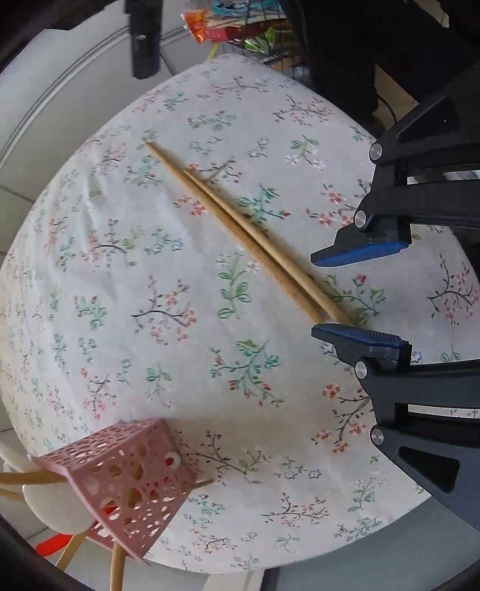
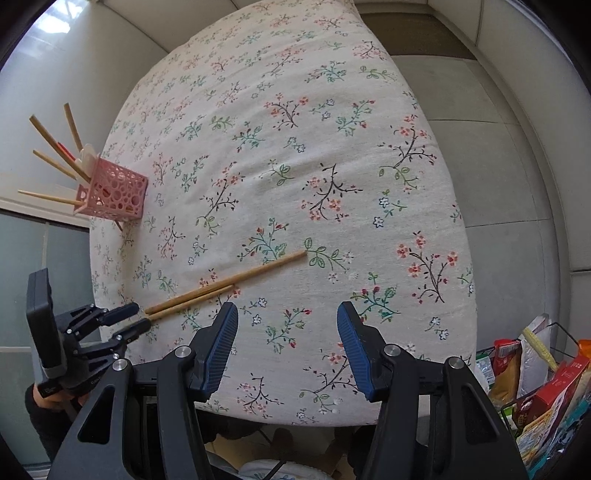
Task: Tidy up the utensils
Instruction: 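Close the left gripper on one loose chopstick and lift it upright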
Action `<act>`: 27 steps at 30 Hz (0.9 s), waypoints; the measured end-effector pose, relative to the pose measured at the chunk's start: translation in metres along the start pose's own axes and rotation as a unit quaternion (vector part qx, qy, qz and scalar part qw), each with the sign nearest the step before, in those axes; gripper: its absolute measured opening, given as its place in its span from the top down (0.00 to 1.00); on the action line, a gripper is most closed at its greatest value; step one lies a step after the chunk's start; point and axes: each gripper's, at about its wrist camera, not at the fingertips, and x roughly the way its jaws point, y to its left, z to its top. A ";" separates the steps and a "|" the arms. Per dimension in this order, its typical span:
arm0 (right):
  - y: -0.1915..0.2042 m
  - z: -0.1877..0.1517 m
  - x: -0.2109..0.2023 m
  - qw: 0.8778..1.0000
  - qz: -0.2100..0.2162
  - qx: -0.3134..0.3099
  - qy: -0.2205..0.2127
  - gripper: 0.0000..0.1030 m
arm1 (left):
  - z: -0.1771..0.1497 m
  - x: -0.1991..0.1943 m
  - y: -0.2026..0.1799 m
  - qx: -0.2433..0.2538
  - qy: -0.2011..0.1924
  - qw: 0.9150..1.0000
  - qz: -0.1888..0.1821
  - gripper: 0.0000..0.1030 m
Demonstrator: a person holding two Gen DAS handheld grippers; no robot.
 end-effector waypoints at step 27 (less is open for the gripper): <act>-0.055 0.005 0.009 0.997 -0.030 0.074 0.003 0.43 | 0.075 0.023 -0.128 0.090 -0.044 0.995 0.032 0.77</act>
